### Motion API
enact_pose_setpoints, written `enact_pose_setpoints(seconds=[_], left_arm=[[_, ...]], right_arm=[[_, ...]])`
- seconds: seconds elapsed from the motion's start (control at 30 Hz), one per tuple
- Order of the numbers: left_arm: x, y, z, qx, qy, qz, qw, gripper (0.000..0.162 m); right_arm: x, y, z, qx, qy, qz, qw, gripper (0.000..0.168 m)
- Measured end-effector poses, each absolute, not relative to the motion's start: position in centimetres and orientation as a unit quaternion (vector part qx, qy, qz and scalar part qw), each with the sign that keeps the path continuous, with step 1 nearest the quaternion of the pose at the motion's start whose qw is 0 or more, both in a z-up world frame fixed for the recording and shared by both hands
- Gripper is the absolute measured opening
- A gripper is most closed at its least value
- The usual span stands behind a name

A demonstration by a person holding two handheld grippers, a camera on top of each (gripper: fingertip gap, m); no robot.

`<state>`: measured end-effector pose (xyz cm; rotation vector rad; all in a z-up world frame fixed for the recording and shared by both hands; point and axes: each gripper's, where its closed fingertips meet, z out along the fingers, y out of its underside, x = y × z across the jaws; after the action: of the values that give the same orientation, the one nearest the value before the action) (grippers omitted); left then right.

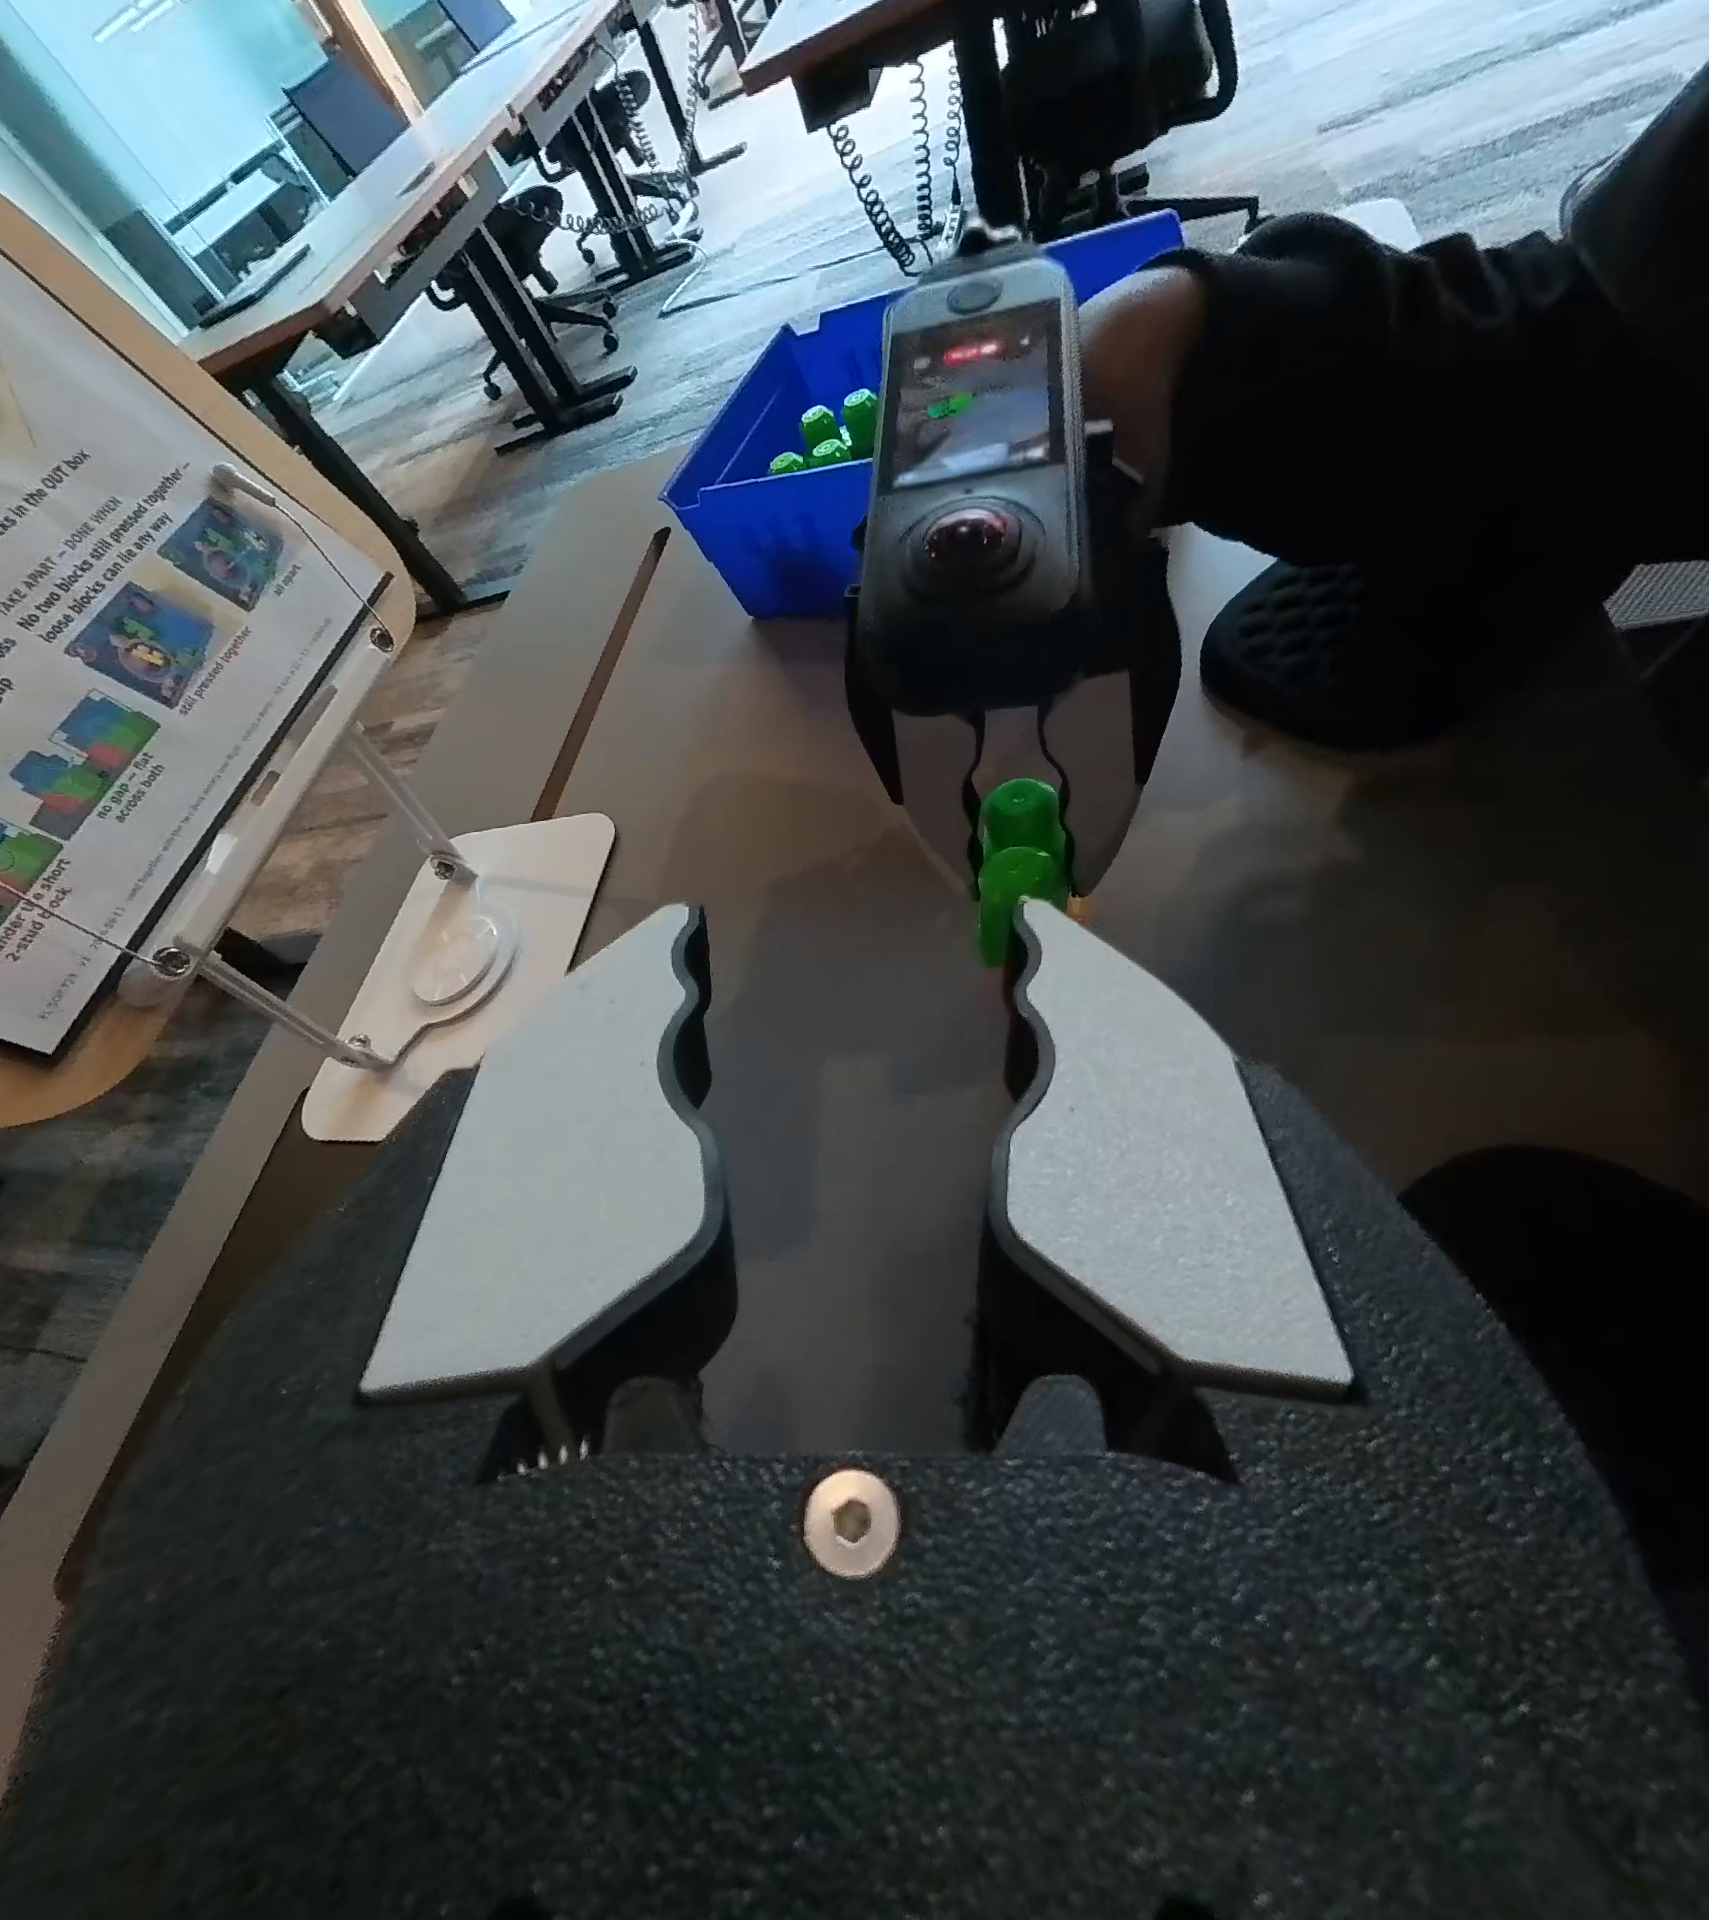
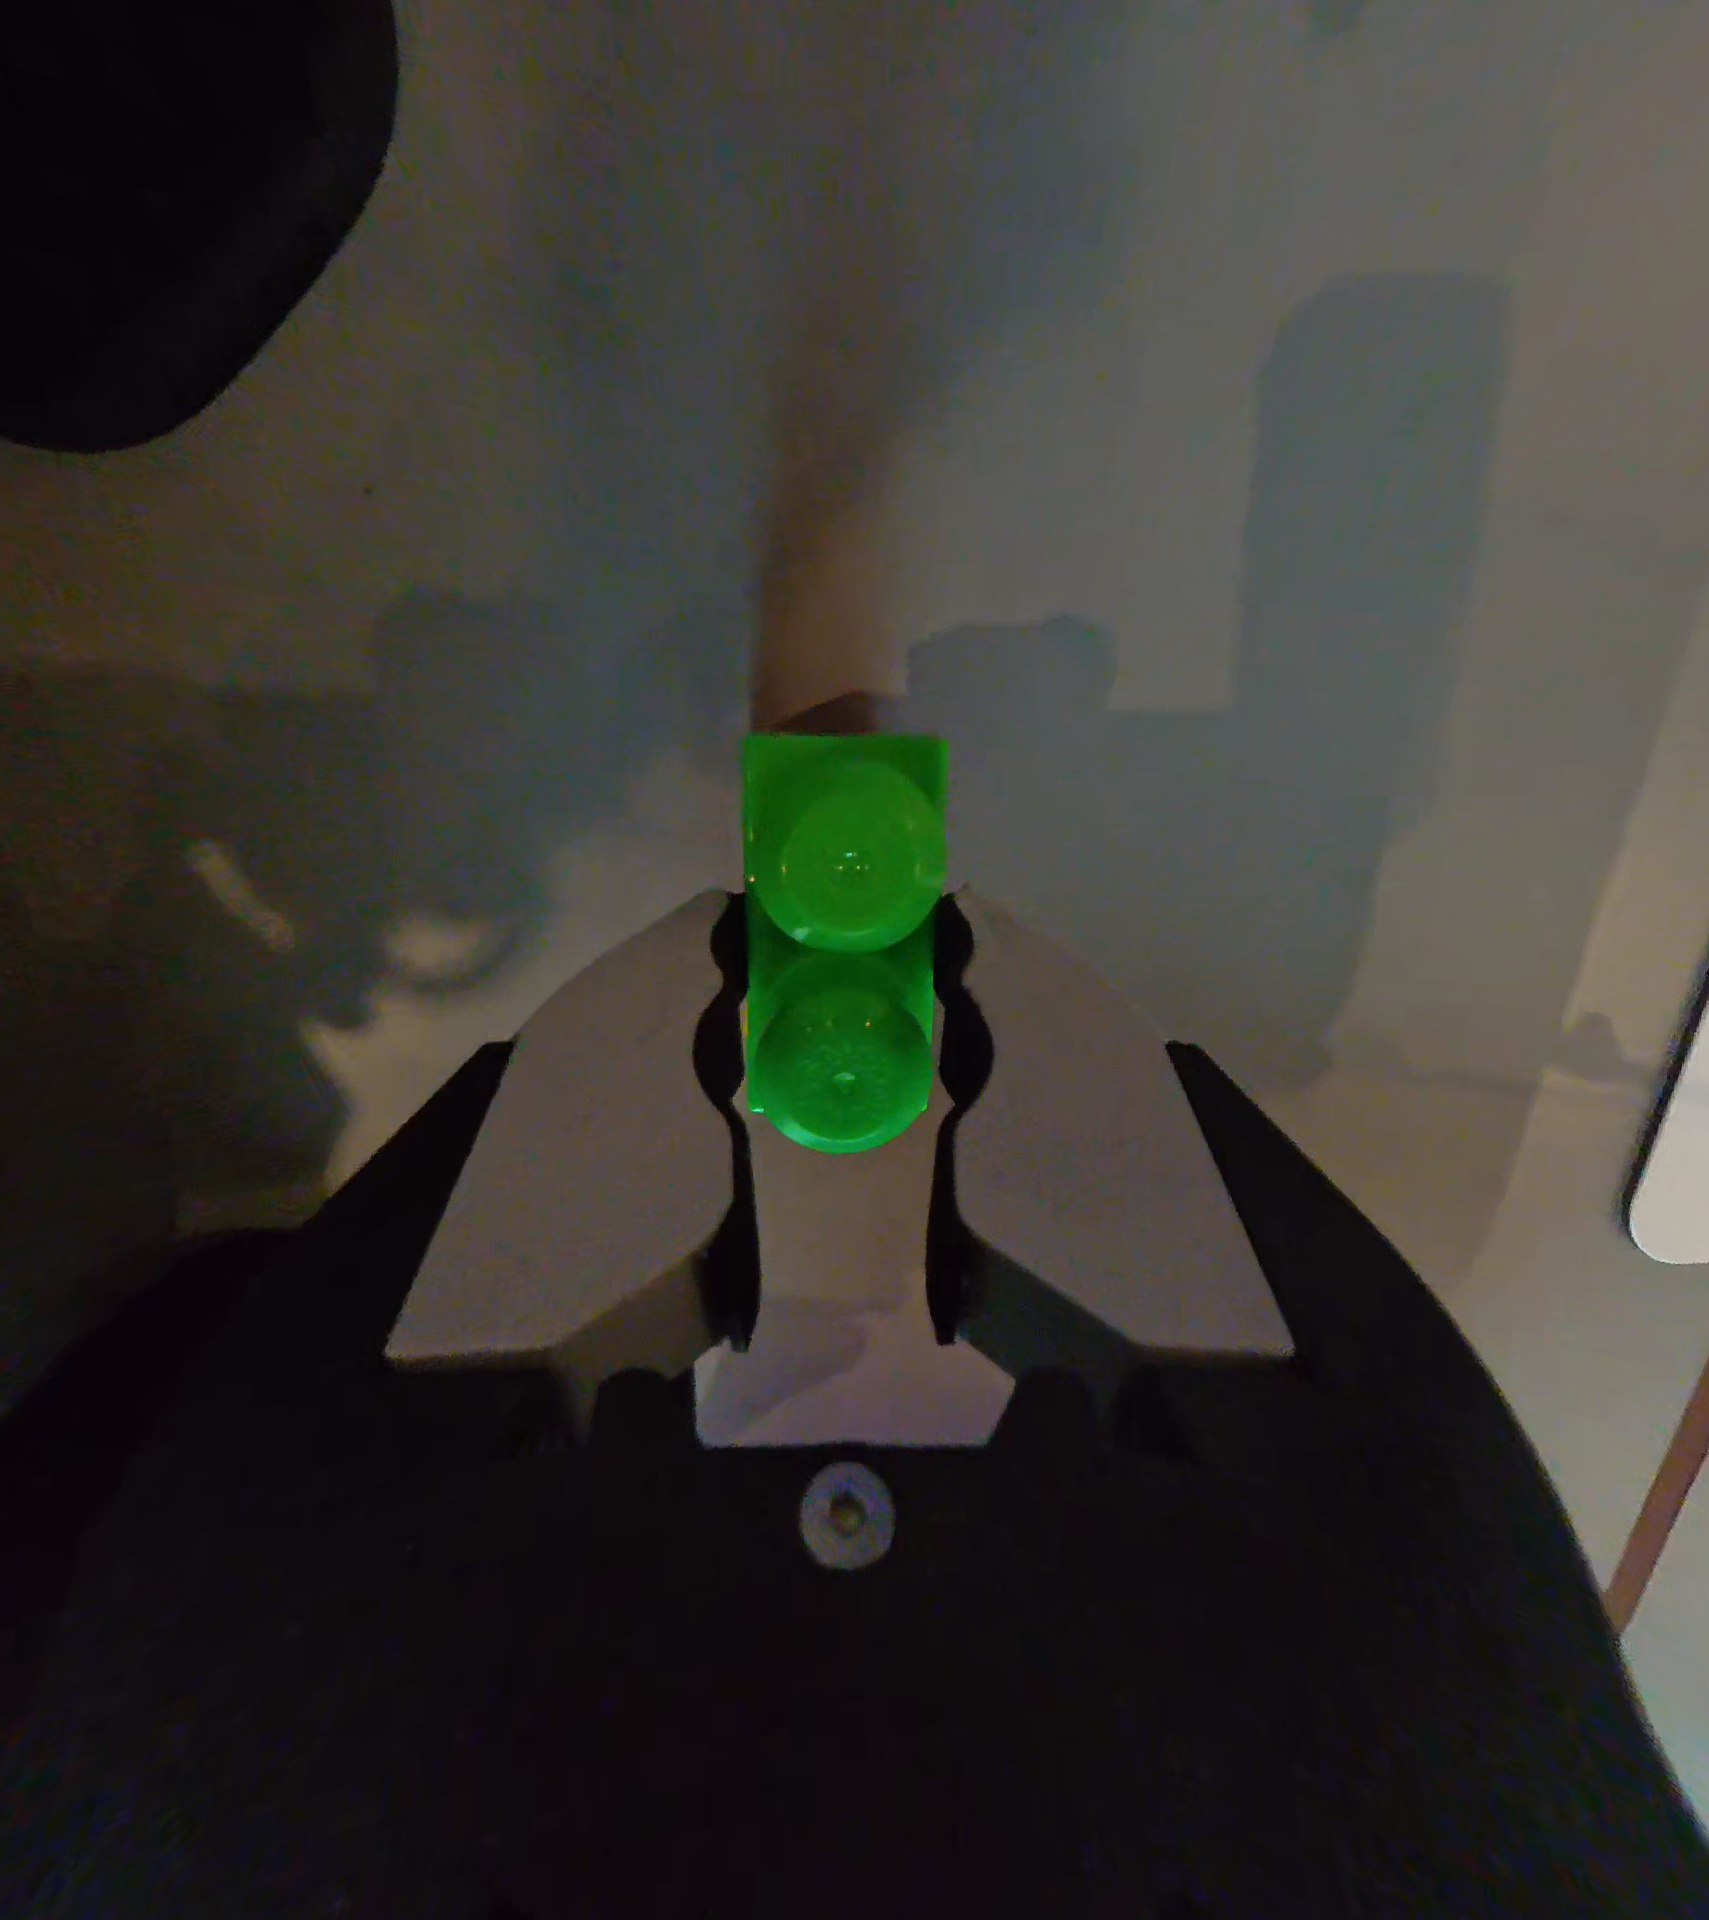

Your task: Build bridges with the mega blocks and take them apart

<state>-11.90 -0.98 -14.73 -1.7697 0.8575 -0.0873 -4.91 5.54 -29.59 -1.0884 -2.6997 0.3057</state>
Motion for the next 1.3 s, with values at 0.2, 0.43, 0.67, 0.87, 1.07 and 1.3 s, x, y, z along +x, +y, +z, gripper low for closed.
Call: enact_pose_setpoints(seconds=[0.2, 0.43, 0.67, 0.87, 1.07, 1.3], left_arm=[[-11.7, -0.8, -14.9, -0.751, 0.367, -0.034, 0.549, 0.053], [-12.1, -0.7, -15.2, -0.756, 0.364, -0.025, 0.544, 0.053], [-12.4, -0.9, -15.0, -0.755, 0.360, -0.023, 0.548, 0.053], [-12.3, -0.8, -15.3, -0.757, 0.362, -0.023, 0.543, 0.053], [-12.3, -0.5, -15.7, -0.760, 0.362, -0.029, 0.538, 0.052], [-12.6, -0.6, -16.2, -0.764, 0.361, -0.033, 0.534, 0.051]], right_arm=[[-4.8, 5.6, -30.3, -0.370, -0.919, 0.091, 0.096, 0.034], [-4.7, 5.7, -31.1, -0.381, -0.917, 0.089, 0.082, 0.034], [-4.6, 5.7, -31.4, -0.398, -0.912, 0.067, 0.068, 0.034], [-4.5, 5.8, -31.7, -0.397, -0.916, 0.025, 0.053, 0.034], [-4.5, 5.8, -31.9, -0.402, -0.915, 0.017, 0.034, 0.034], [-4.5, 5.9, -32.0, -0.405, -0.914, 0.007, 0.030, 0.034]])
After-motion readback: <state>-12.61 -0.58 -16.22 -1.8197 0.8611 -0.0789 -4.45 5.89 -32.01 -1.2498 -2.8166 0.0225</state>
